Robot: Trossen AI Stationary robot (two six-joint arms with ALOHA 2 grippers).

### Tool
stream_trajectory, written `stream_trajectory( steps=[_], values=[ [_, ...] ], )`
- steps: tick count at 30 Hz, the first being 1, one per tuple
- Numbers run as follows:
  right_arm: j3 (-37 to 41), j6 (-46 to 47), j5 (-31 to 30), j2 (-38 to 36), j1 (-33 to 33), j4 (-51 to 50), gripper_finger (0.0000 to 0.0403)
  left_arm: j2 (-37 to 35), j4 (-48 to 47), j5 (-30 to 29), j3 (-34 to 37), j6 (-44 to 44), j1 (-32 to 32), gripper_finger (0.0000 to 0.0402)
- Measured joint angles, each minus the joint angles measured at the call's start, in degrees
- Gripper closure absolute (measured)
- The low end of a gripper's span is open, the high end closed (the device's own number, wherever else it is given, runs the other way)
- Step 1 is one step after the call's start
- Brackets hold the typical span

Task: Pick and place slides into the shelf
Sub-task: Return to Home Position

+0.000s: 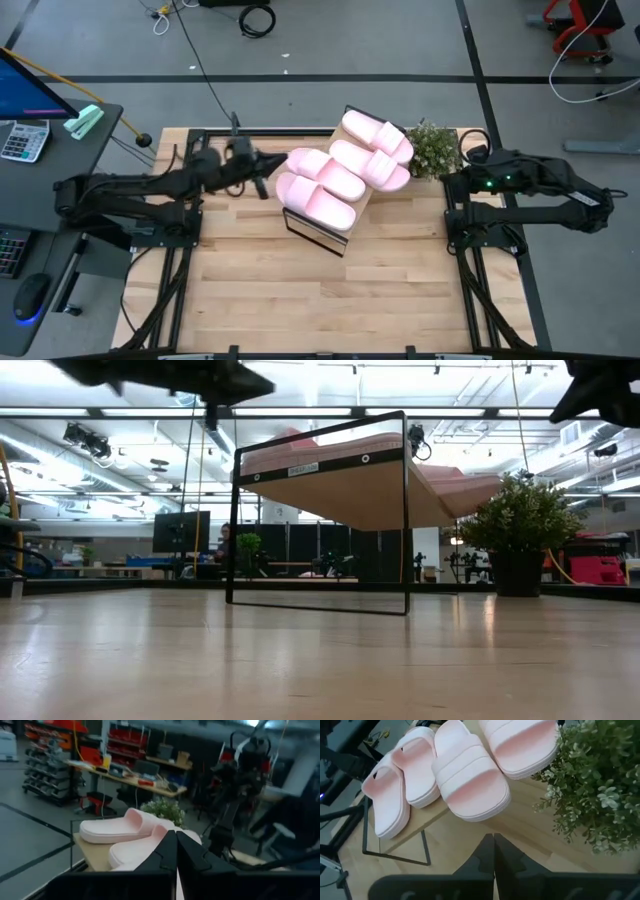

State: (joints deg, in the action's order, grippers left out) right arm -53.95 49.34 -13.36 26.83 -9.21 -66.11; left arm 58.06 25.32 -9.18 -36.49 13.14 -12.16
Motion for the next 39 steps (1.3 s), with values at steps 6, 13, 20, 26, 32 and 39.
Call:
stream_trajectory(
  steps=[6,13,20,26,32,39],
  values=[
    [0.0,0.21,0.08,2.77,0.0,-0.02,0.0403,-9.71,4.27,-6.8,9.84,2.55,3.73,0.0398],
    [0.0,0.15,0.45,7.33,0.0,0.7,0.0403,-23.19,4.9,-15.11,16.99,-0.05,7.51,0.0398],
    [0.0,0.21,0.52,8.32,0.0,2.75,0.0403,-37.09,4.78,-16.96,22.63,-2.06,7.69,0.0399],
    [0.0,2.12,0.55,8.35,0.0,2.8,0.0403,-43.15,4.07,-17.01,27.31,-2.08,7.93,0.04],
    [0.0,4.54,0.68,8.35,0.0,2.79,0.0403,-44.37,3.89,-16.82,30.75,-0.67,10.18,0.04],
    [0.0,4.8,1.48,8.34,0.0,2.78,0.0403,-44.3,4.0,-19.93,32.38,-2.43,14.33,0.0401]
  ],
)
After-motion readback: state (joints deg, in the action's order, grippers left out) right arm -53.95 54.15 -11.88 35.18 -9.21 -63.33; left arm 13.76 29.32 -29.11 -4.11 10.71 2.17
